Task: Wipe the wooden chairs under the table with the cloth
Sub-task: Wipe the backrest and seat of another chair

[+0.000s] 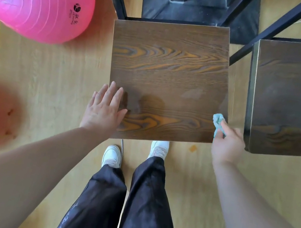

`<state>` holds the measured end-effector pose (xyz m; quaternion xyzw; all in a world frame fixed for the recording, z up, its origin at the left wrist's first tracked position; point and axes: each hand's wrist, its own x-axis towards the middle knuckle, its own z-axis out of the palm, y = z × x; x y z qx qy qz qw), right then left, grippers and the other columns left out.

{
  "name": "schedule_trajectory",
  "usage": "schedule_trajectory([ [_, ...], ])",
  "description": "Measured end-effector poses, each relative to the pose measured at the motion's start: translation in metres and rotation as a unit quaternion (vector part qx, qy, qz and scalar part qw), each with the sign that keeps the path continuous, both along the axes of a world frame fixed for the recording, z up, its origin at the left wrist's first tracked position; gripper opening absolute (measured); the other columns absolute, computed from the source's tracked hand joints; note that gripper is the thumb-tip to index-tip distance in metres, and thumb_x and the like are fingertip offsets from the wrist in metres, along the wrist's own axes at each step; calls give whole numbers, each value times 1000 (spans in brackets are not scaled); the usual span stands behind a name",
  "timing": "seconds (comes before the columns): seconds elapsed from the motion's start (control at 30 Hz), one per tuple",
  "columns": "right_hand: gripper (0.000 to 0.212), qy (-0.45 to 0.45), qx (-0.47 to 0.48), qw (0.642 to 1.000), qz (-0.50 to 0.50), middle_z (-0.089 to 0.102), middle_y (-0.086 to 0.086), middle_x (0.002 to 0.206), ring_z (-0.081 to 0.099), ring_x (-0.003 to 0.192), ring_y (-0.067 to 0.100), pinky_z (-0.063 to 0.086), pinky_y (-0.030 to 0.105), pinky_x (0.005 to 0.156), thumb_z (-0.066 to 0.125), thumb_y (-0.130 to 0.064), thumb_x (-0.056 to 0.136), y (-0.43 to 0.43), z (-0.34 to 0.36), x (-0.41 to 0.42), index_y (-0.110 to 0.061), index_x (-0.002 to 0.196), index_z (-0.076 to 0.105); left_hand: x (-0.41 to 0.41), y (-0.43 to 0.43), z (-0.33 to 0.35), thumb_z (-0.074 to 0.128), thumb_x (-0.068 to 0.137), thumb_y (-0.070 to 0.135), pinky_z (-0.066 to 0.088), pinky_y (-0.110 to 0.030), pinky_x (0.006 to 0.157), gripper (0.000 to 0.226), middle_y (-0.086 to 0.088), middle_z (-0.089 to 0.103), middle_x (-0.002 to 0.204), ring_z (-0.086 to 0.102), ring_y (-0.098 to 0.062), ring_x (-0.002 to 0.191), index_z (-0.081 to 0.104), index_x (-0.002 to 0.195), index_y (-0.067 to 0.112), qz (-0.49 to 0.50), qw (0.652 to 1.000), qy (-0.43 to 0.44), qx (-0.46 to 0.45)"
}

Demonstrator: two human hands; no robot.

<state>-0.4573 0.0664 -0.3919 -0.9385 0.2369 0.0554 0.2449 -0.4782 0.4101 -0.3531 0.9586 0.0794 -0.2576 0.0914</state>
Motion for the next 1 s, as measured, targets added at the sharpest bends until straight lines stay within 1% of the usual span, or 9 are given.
schedule_trajectory([
  [0.1,37,-6,16,1000,-14,59,11,105,60,89,29,43,27,78,57,-2,92,26,-3,-6,-17,125,67,-2,6,1,31,104,47,5,-41,124,65,-1,-1,167,-5,-21,153,9,159,21,2,1000,-2,-1],
  [0.23,37,-25,37,999,26,59,9,104,61,89,26,49,31,79,59,-2,91,71,-8,-23,-16,125,67,-8,14,2,35,104,44,13,-44,123,64,-2,2,167,0,-23,153,12,158,20,22,1000,-6,-16],
  [0.43,37,-46,61,992,101,60,10,90,59,77,22,34,13,71,62,2,85,152,-13,-50,-13,117,71,-29,38,-3,29,105,45,13,-45,123,63,-4,0,167,-1,-25,153,9,158,20,36,999,-6,-16],
  [0.67,34,-58,127,972,187,60,11,83,57,70,20,33,10,70,61,6,82,235,-10,-74,-7,110,74,-56,76,-5,31,105,44,15,-45,123,62,-3,-1,167,-1,-24,153,8,158,21,83,996,-8,-20],
  [0.73,32,-48,140,967,210,59,11,82,59,68,24,38,17,68,60,3,81,250,-11,-79,-7,109,74,-63,84,-2,31,105,45,16,-45,122,63,-2,-1,167,-1,-23,153,9,158,21,101,995,-11,-24],
  [0.8,33,-20,154,956,247,57,8,82,58,69,25,45,24,66,61,3,84,261,-11,-86,-9,112,73,-68,92,3,31,105,45,15,-44,123,63,-2,-2,167,-2,-22,153,9,158,21,113,993,-14,-30],
  [0.87,35,56,194,931,304,53,4,84,57,74,24,46,26,70,60,2,88,271,-6,-93,-14,117,72,-72,99,11,31,105,46,13,-43,123,64,-1,-3,167,-3,-22,153,8,159,21,120,992,-16,-36],
  [0.93,32,144,221,899,349,56,3,92,60,84,24,45,24,76,59,-2,90,278,4,-99,-14,119,71,-76,105,23,30,105,46,14,-43,123,64,-1,-4,167,-3,-22,153,7,159,21,117,993,-12,-32],
  [1.0,31,159,220,896,351,58,2,97,61,90,24,42,20,77,59,-5,91,278,21,-100,-12,119,70,-77,109,41,28,105,47,15,-44,122,63,-1,-5,167,-4,-22,153,6,158,21,108,994,-9,-24],
])
